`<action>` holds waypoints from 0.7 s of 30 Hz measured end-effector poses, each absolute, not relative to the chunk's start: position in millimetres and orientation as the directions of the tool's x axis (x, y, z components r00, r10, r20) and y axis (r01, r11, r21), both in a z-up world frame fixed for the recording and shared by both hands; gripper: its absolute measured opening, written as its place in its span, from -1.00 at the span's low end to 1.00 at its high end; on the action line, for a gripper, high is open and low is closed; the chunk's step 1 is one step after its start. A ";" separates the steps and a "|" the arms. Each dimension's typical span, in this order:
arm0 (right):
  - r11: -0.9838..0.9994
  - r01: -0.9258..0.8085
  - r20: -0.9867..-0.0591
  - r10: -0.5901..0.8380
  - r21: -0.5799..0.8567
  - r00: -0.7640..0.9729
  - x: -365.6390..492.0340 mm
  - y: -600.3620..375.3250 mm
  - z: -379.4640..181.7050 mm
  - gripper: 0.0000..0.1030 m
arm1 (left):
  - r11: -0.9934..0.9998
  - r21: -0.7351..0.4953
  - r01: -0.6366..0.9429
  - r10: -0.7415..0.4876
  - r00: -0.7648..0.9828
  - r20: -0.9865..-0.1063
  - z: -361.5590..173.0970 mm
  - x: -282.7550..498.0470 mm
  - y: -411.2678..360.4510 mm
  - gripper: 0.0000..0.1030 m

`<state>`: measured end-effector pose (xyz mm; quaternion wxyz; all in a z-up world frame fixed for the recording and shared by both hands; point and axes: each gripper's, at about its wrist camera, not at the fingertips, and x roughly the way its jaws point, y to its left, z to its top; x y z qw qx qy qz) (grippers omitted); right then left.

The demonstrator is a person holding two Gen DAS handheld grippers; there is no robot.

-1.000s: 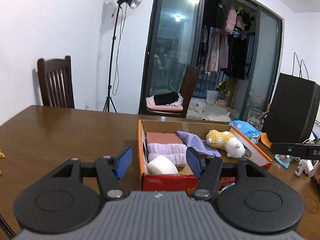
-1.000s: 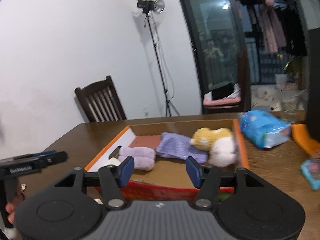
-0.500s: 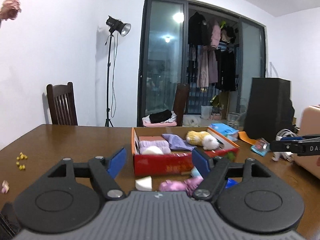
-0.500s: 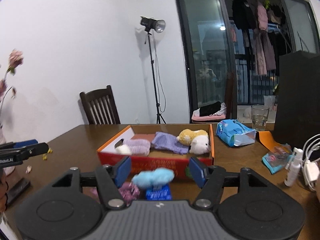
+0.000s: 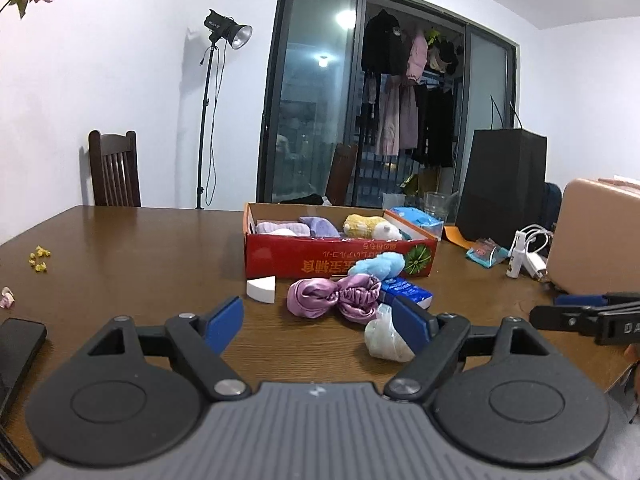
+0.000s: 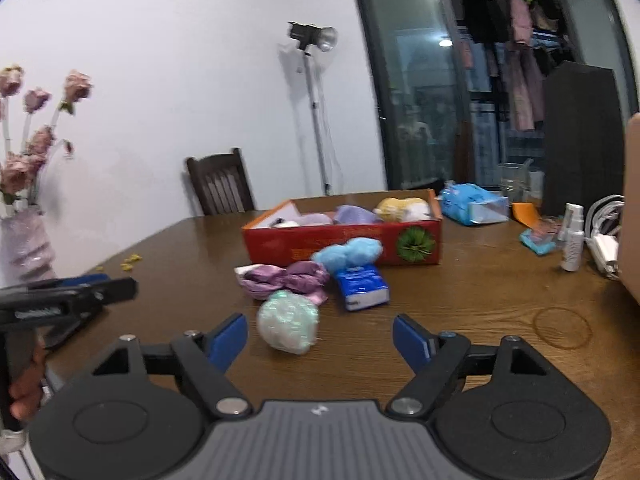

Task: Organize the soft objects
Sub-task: 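Move both grippers back to the purple satin scrunchies on the table, then close both grippers on the purple satin scrunchies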

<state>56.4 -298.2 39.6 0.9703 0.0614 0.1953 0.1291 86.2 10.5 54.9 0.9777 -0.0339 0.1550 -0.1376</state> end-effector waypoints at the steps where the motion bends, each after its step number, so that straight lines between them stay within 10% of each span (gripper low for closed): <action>1: 0.958 -0.224 -0.364 0.276 0.178 0.890 57.8 -298.6 37.1 0.54 | 0.958 -0.120 0.262 -0.286 0.911 -0.296 53.4 86.5 10.2 0.62; 21: 0.936 -0.305 -0.475 0.352 0.175 0.806 249.5 -247.4 12.4 -0.30 | 0.948 -0.194 0.252 -0.316 0.813 -0.490 12.3 272.2 -5.7 0.07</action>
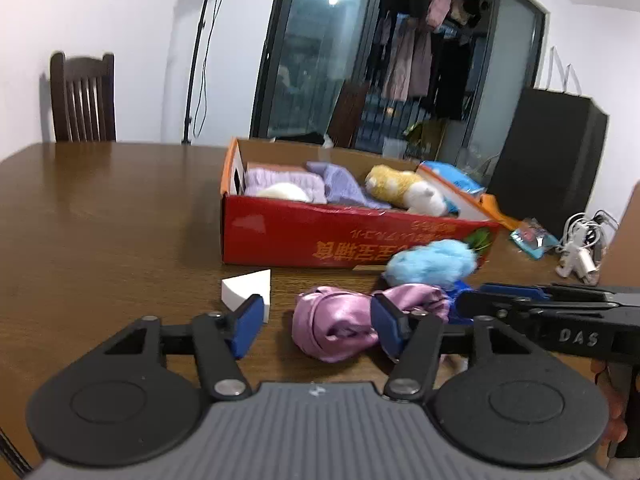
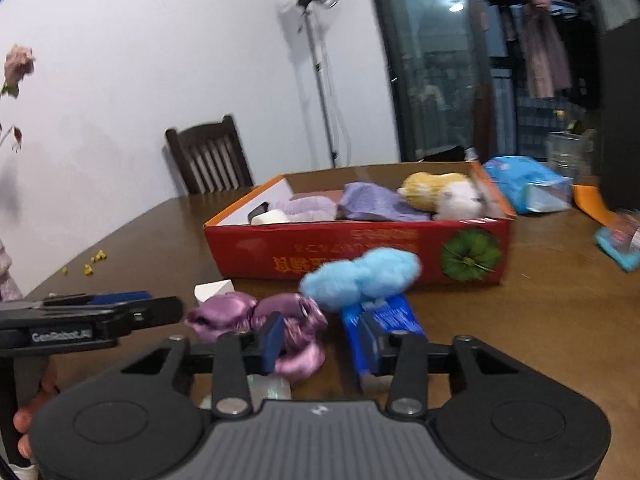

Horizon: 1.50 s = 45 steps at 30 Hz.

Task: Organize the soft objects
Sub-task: 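Close both grippers on the purple satin scrunchies, then carry the purple scrunchies into the box with both grippers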

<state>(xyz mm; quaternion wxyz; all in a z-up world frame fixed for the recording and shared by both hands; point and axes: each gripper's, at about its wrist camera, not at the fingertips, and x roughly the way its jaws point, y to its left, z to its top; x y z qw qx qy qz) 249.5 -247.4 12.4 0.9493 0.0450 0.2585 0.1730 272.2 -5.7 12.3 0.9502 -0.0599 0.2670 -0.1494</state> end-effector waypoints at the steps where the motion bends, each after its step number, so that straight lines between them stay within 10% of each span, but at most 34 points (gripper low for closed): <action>1: 0.932 -0.322 -0.494 0.361 0.166 0.791 259.5 -242.1 9.7 -0.37 | 0.945 -0.204 0.255 -0.324 0.805 -0.496 7.8 278.4 -6.1 -0.07; 5: 0.922 -0.350 -0.546 0.381 0.164 0.746 280.9 -229.8 -7.2 -0.52 | 0.918 -0.257 0.302 -0.393 0.776 -0.492 -11.2 288.4 -6.4 -0.43; 27: 0.909 -0.395 -0.529 0.401 0.130 0.748 283.0 -224.5 -15.4 -0.84 | 0.911 -0.267 0.314 -0.408 0.777 -0.479 -5.1 282.9 -7.4 -0.74; 45: 0.915 -0.393 -0.259 0.403 0.091 0.878 140.2 -268.9 68.2 -0.84 | 0.877 -0.223 0.427 -0.477 0.832 -0.284 77.5 154.4 -39.2 -0.75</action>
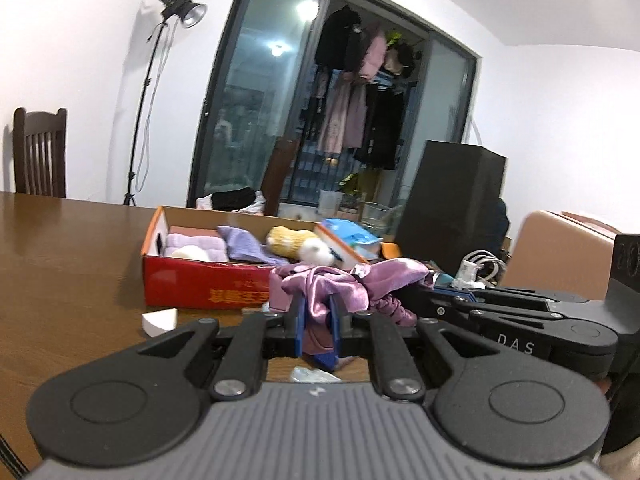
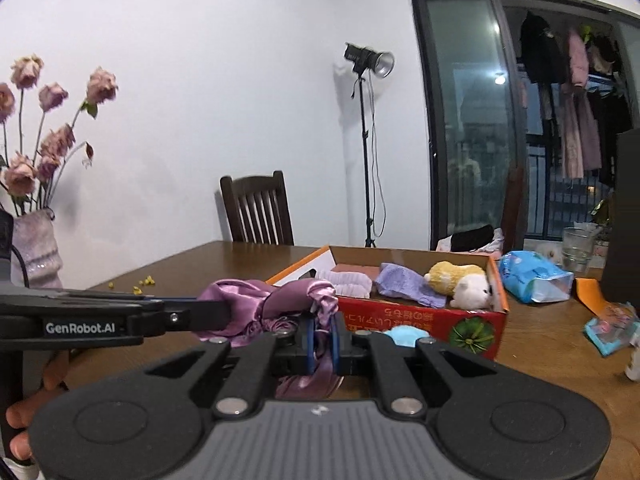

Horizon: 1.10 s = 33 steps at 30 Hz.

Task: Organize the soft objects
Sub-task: 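Carry the purple scrunchies into the box with both grippers, then open both grippers to release the scrunchies beside the towel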

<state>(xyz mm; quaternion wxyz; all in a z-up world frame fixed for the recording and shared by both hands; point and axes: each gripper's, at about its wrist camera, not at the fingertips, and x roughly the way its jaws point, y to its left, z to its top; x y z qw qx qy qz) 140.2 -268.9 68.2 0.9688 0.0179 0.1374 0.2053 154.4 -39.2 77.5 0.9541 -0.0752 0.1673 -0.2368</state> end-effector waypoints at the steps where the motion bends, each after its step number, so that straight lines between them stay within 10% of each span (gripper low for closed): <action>1: 0.917 -0.387 -0.256 0.399 0.097 0.881 135.7 -271.6 67.6 -0.84 | 0.874 -0.221 0.433 -0.482 0.830 -0.281 76.8 150.7 -41.0 -0.74; 18: 0.917 -0.381 -0.276 0.399 0.117 0.874 198.8 -287.1 90.4 -0.84 | 0.867 -0.207 0.454 -0.497 0.817 -0.291 104.1 228.8 -54.7 -0.74; 30: 0.893 -0.376 -0.598 0.446 0.248 0.665 420.6 -280.9 60.4 -0.82 | 0.901 -0.242 0.360 -0.430 0.668 -0.607 65.5 421.2 -56.2 -0.70; 33: 0.899 -0.387 -0.661 0.420 0.207 0.622 449.2 -262.9 43.5 -0.80 | 0.916 -0.216 0.338 -0.393 0.649 -0.652 51.5 440.7 -57.4 -0.32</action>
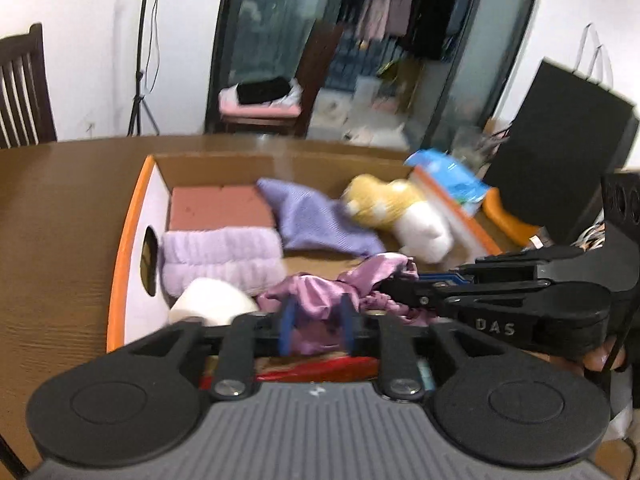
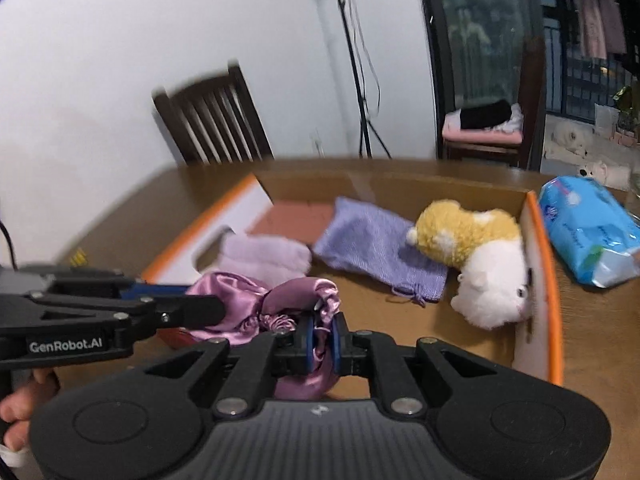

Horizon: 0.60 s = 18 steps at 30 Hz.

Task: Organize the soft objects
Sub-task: 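Open both grippers to release the scrunchies beside the towel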

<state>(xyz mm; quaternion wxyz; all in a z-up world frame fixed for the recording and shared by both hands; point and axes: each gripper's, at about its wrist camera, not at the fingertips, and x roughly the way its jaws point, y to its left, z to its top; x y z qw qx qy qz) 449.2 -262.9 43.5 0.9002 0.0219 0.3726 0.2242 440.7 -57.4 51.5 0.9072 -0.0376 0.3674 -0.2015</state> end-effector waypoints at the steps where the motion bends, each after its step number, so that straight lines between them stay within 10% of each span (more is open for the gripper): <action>1: 0.895 -0.392 -0.673 0.424 0.211 0.606 455.6 -258.8 39.1 -0.75 | 0.916 -0.218 0.337 -0.394 0.648 -0.652 48.5 441.5 -56.6 -0.17; 18: 0.921 -0.371 -0.599 0.364 0.118 0.713 405.0 -267.8 99.5 -0.21 | 0.928 -0.167 0.333 -0.369 0.755 -0.542 113.9 379.8 -28.6 0.14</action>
